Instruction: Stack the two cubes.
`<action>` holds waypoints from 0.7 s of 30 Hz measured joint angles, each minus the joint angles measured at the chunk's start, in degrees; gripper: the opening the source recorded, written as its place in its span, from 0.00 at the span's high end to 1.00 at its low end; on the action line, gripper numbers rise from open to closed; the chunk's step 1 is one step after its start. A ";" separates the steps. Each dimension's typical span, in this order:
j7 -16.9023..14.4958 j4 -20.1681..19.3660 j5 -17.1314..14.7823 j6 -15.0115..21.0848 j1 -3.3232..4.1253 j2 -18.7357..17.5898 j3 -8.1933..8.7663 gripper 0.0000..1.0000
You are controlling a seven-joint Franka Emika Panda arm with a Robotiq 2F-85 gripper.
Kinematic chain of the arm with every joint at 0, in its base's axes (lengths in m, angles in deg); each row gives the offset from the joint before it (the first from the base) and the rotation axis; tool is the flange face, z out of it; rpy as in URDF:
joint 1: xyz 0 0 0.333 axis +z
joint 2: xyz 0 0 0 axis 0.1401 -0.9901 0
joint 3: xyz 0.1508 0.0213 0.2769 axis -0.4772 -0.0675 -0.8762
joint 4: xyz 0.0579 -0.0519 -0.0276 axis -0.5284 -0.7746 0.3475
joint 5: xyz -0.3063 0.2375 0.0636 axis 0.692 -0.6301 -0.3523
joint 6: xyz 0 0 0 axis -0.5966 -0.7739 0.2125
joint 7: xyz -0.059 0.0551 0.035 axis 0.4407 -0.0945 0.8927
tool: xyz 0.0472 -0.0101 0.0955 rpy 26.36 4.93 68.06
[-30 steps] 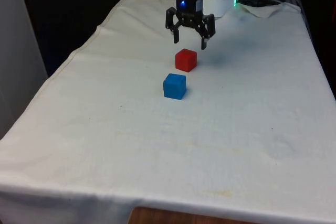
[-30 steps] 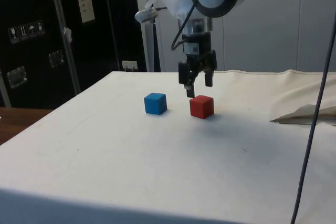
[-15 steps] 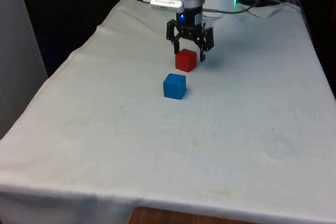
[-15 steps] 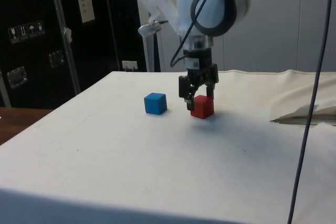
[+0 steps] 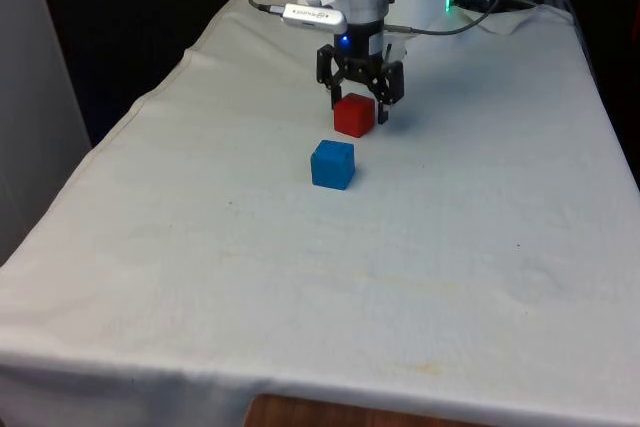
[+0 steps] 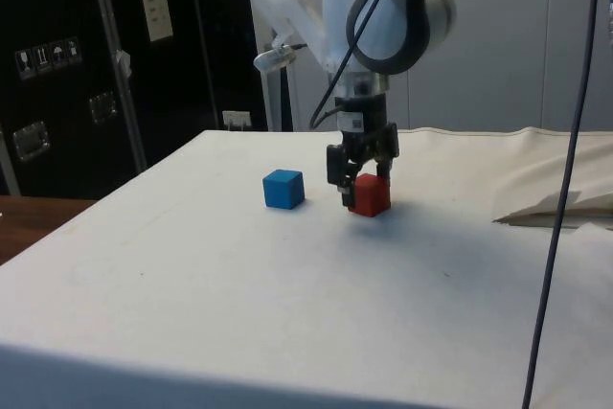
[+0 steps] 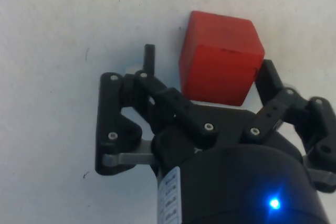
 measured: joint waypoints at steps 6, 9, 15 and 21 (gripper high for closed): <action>-0.06 0.00 0.00 0.00 0.00 -0.06 0.11 0.92; -0.06 0.00 0.00 0.00 0.00 -0.06 0.11 1.00; -0.06 0.00 0.00 0.00 0.00 -0.06 0.11 1.00; -0.06 0.11 0.11 -0.46 0.00 1.03 0.23 1.00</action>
